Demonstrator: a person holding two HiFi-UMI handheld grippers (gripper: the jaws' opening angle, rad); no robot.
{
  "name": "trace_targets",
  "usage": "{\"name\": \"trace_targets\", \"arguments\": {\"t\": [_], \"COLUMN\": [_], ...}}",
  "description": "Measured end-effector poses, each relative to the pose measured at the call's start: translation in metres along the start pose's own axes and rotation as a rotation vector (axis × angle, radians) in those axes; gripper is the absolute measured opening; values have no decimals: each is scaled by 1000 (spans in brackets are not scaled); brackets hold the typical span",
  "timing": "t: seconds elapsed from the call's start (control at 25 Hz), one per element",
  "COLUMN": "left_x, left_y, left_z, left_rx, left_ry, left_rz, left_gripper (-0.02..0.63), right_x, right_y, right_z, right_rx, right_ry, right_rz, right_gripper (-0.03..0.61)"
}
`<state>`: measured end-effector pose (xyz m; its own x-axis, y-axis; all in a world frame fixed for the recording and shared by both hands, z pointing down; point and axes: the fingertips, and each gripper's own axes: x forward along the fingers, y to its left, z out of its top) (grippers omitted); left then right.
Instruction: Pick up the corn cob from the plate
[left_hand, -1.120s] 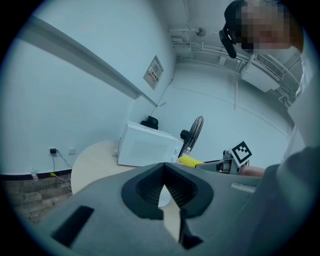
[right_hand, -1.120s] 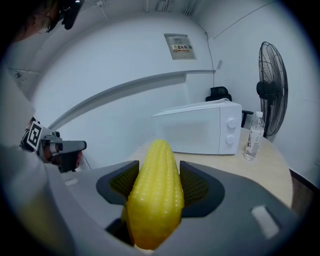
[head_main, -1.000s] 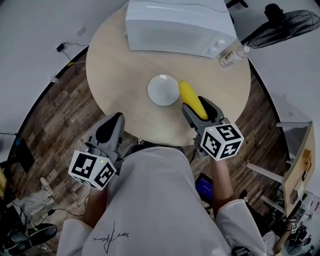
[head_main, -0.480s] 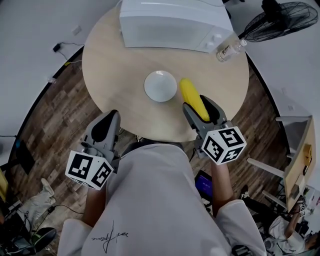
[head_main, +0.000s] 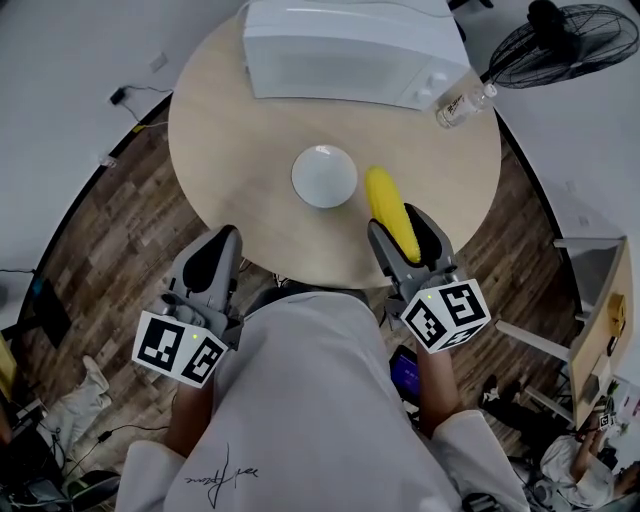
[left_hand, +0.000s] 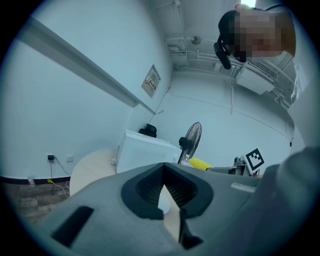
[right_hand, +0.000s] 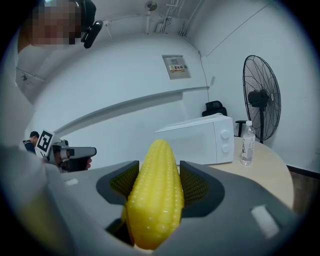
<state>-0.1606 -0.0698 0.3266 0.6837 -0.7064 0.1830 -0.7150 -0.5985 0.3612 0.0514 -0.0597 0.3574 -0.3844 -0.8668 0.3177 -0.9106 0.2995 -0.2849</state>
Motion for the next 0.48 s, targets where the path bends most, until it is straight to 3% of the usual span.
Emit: {"name": "trace_targets", "arguments": {"t": [0.48], "left_x": [1], "left_y": [7], "left_z": [-12], "left_rx": [3], "left_ry": [55], "left_rz": [48], "left_gripper": [-5], "right_x": [-6], "right_y": [1], "right_z": [9], "right_rx": [-11], "right_ry": [-34], "right_rz": [-15], "right_gripper": [268]}}
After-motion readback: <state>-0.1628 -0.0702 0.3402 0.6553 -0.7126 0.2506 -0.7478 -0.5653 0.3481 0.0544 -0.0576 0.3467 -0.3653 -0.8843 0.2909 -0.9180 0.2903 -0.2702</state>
